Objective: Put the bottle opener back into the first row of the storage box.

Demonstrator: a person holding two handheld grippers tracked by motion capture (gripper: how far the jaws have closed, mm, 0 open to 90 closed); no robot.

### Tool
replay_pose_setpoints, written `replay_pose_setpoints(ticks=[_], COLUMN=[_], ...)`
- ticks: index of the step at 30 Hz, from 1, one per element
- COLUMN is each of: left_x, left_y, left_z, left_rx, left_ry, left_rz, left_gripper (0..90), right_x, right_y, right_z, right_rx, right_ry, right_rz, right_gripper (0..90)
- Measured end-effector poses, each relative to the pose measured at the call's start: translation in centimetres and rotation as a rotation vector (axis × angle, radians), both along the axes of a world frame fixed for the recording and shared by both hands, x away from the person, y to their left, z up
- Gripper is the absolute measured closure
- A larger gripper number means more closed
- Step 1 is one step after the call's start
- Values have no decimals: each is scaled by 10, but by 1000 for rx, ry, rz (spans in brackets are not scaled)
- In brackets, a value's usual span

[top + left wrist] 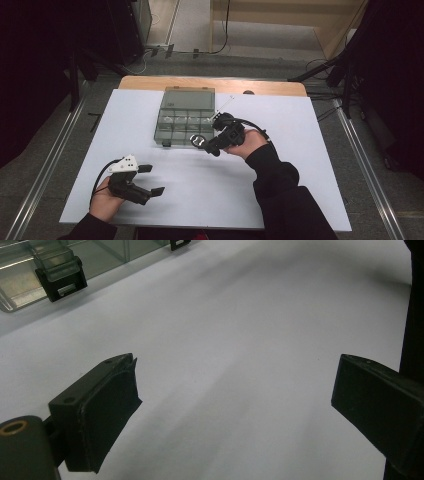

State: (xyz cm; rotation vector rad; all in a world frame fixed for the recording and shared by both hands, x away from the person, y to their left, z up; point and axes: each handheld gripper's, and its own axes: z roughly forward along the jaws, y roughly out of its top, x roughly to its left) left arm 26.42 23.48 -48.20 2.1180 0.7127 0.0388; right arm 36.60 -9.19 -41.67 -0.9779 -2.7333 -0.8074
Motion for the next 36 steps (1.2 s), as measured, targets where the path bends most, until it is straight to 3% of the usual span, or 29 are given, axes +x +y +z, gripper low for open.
replay_pose_setpoints(ticks=[18, 30, 36], left_x=[0, 1, 1], left_y=[0, 0, 0], left_z=[0, 0, 0], left_rx=[-4, -7, -6], left_ry=[0, 1, 2], left_rz=[-4, -6, -8], left_gripper=[46, 46, 46], right_x=[45, 76, 91], right_y=[9, 15, 22], right_z=[13, 9, 5], right_rx=[0, -13, -33], right_ry=[-21, -32, -36], right_rz=[-33, -34, -6], right_gripper=[659, 659, 659])
